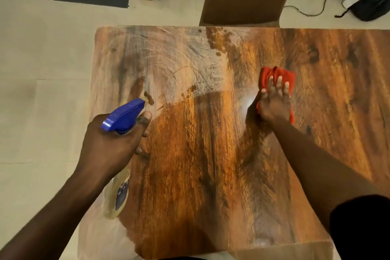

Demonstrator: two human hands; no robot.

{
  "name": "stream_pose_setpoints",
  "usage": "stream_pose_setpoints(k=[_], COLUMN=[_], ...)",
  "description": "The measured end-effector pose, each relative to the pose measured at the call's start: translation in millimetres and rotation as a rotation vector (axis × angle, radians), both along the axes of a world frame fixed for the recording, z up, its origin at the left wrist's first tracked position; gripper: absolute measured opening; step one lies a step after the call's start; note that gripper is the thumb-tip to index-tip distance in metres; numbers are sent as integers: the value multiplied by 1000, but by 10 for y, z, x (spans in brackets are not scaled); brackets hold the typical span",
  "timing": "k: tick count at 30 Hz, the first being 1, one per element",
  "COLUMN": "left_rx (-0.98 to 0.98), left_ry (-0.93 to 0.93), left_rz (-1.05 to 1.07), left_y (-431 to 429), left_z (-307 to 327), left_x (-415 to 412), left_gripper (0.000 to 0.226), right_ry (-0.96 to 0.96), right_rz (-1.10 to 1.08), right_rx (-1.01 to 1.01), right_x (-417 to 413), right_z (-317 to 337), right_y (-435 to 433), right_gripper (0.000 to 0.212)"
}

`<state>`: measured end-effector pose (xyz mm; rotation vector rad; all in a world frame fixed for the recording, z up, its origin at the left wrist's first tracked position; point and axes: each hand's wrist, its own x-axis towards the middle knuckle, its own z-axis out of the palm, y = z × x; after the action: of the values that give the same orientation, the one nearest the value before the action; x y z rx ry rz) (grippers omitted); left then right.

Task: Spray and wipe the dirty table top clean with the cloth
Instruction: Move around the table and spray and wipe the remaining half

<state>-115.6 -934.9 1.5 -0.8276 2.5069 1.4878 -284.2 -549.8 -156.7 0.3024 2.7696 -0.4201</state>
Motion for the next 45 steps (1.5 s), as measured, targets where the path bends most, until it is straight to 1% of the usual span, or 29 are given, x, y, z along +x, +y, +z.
stream_pose_setpoints(k=[2, 4, 6, 8, 12, 14, 16, 17, 19, 21, 23, 24, 29, 31, 34, 36, 39, 42, 43, 45], left_rx=[2, 12, 2, 4, -33, -51, -58, -61, -64, -56, -39, -35, -15, -12, 21, 41, 58, 66, 77, 88], left_ry=[6, 6, 0, 3, -4, -20, -25, -13, 5, -1, -11, -12, 12, 17, 22, 29, 39, 57, 61, 55], left_rz=[-13, 2, 19, 34, 48, 56, 75, 91, 97, 67, 43, 36, 2, -6, 6, 24, 16, 16, 24, 33], left_y=[0, 5, -3, -7, -35, -66, -70, -64, -41, -39, -32, -15, 121, 137, 157, 162, 127, 61, 44, 22], left_z=[19, 59, 97, 132, 159, 141, 152, 162, 173, 144, 104, 96, 89, 63, 32, -3, -31, -61, -75, -101], left_x=[-27, -41, -44, -42, -27, -27, -25, -29, -46, -61, -67, -75, -132, -147, -182, -218, -288, -334, -343, -346], left_gripper=[30, 42, 52, 56, 54, 54, 67, 68, 61, 53, 51, 51, 47, 48, 49, 49, 46, 47, 48, 49], right_ry=[-8, 2, 12, 28, 72, 60, 56, 66, 111, 151, 159, 156, 120, 85, 45, 17, -39, -4, 12, 16], right_rz=[-96, -36, 129, 324, 729, 928, 1115, 1196, 1298, 1322, 1253, 1179, 641, 444, 150, -56, -287, -518, -544, -461], right_rx=[-21, 2, 26, 34, -82, -140, -177, -199, -241, -260, -239, -211, -37, 18, 89, 69, 17, 14, 20, 27], right_x=[-274, -408, -417, -288, 385, 844, 1287, 1452, 1647, 1640, 1460, 1314, 302, 47, 17, 105, 84, -285, -445, -762], right_z=[-4, -34, -62, -92, -154, -174, -200, -227, -295, -361, -401, -415, -368, -282, -98, 75, 269, 323, 320, 281], right_y=[-241, -550, -961, -1456, -2442, -2813, -3004, -3025, -2905, -2685, -2407, -2240, -1044, -475, 296, 649, 803, 570, 465, 263], right_gripper=[63, 66, 71, 75, 76, 72, 67, 67, 63, 62, 60, 60, 63, 65, 69, 65, 63, 62, 62, 62])
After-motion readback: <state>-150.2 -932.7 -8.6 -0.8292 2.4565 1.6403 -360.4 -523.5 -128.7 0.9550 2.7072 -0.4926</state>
